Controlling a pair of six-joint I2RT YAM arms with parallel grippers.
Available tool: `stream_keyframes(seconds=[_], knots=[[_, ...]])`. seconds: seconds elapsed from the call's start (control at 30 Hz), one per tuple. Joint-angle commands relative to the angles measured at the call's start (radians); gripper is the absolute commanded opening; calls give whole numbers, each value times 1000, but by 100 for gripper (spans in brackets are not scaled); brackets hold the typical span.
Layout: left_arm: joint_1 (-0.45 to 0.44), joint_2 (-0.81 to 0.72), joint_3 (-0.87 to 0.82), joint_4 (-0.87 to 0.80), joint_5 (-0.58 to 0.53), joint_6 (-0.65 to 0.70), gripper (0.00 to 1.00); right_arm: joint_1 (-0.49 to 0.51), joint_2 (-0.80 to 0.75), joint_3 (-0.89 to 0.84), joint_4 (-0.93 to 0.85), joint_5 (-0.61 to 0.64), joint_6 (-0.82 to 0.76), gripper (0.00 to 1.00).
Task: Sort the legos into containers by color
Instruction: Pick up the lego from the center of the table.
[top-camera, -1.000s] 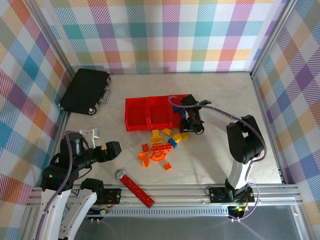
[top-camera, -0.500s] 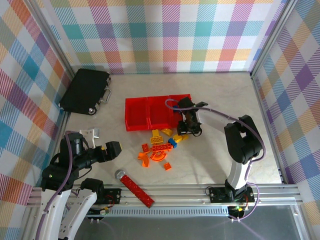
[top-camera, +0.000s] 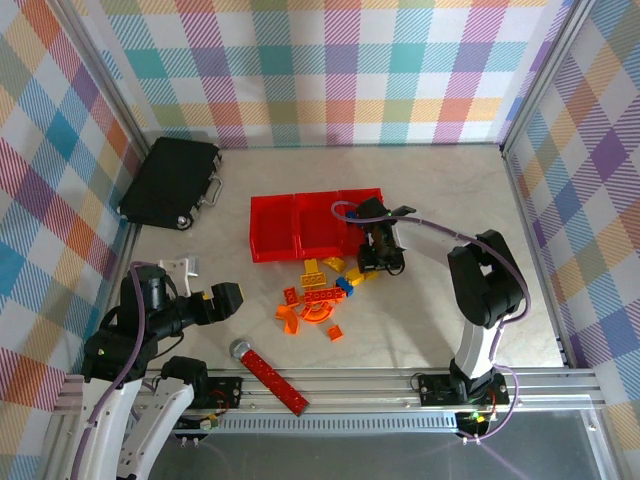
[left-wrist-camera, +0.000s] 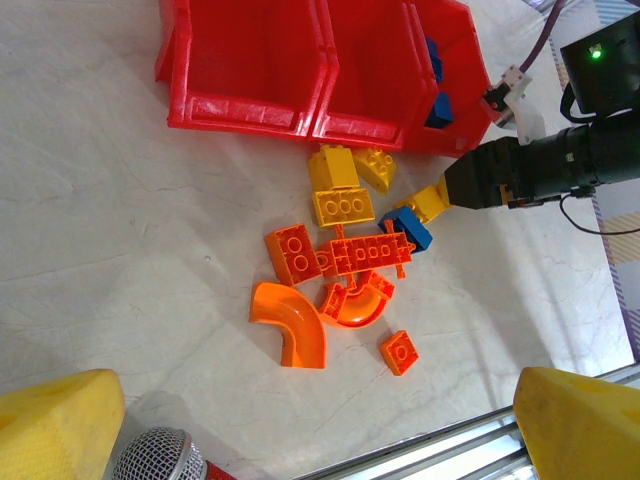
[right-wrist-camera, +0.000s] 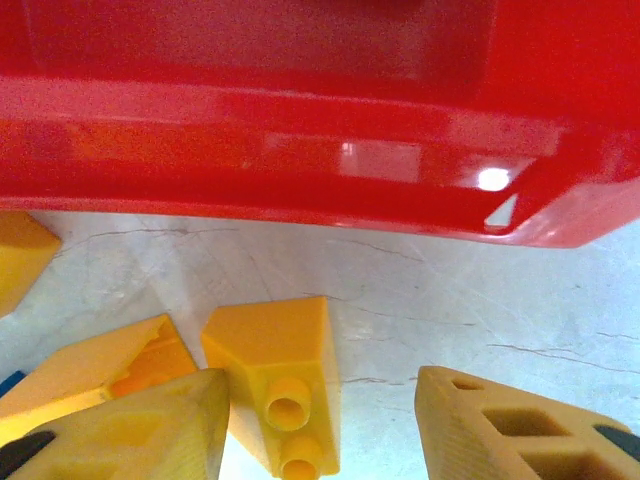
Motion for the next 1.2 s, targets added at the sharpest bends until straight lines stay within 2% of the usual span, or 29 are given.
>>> stream_keyframes(seconds=[0.0, 0.2, 0.4, 0.7, 1.17], knots=[[-10, -10, -6, -8, -1, -10, 100, 3, 27, 6, -46, 56, 6, 53], [-9, -11, -6, -9, -1, -12, 100, -11, 12, 10, -69, 78, 20, 53], [-9, -10, -7, -8, -1, -11, 100, -11, -11, 4, -35, 12, 16, 55], [-9, -11, -6, -7, -1, -12, 100, -5, 33, -2, -17, -16, 36, 55], [-10, -7, -7, -6, 0, -11, 100, -5, 87, -13, -7, 43, 30, 46]])
